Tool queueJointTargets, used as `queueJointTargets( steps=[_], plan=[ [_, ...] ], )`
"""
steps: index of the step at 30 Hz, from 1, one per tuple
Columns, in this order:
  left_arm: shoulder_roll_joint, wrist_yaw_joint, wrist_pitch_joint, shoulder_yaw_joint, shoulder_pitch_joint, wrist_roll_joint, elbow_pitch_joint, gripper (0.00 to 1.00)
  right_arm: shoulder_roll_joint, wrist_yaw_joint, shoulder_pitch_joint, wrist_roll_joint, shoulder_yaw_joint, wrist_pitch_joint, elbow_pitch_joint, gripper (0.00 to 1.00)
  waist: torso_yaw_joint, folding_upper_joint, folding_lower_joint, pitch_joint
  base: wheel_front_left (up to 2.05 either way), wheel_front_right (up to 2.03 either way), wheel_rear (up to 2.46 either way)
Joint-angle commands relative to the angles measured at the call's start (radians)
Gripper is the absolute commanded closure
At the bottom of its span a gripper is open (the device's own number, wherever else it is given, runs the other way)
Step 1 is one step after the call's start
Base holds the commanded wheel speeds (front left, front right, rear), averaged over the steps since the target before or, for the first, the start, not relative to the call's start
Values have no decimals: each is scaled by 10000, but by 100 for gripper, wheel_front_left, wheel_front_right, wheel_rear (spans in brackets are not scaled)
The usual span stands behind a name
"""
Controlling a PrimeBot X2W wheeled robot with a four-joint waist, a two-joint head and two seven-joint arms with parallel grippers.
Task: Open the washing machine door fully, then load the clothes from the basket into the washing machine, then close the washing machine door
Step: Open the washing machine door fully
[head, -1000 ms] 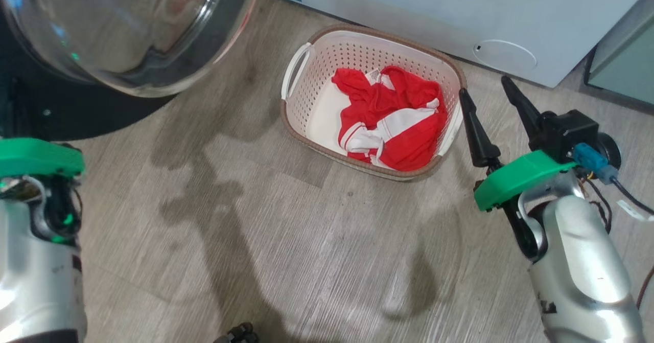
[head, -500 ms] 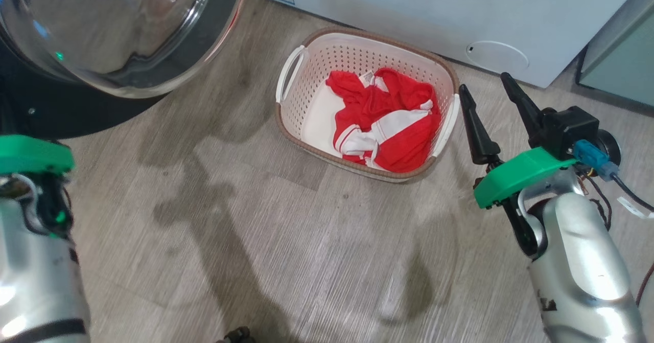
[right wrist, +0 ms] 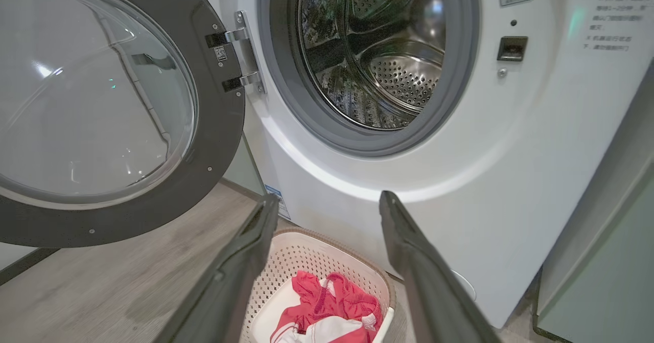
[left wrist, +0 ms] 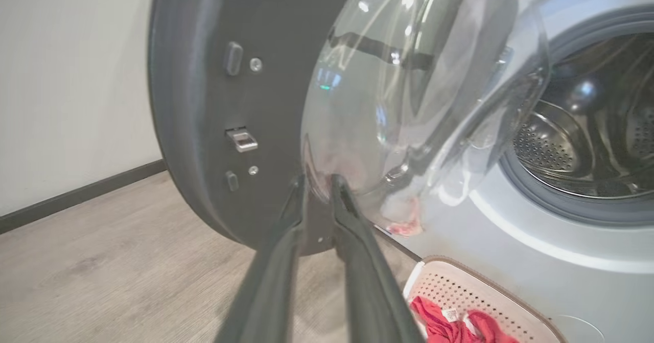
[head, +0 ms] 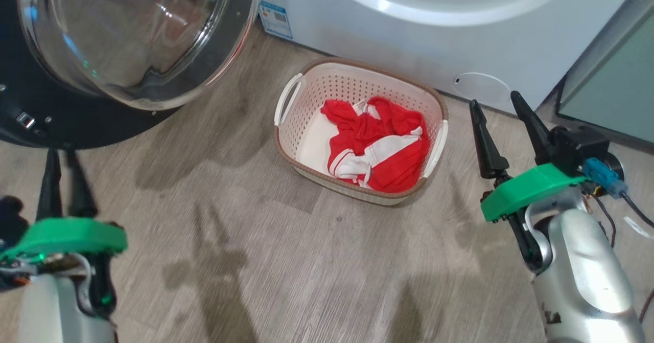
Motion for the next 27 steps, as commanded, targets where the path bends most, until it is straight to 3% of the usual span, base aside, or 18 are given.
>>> queueJointTargets(
  steps=[1, 11, 27],
  plan=[
    [215, -32, 17, 169, -4, 91, -489, 0, 116, 0, -15, 40, 172, -161, -278, 0, -77, -1, 0, -105, 0, 0, 0],
    [60, 33, 745, -1168, 815, 228, -2108, 0, 116, 0, 294, 225, 144, -354, -246, 0, -805, -1, 0, -545, 0, 0, 0],
    [539, -108, 1565, -2402, 1156, 754, -2765, 0, 116, 0, 867, 669, 338, -689, -234, 0, -3114, -1, 0, -1108, 0, 0, 0]
  ],
)
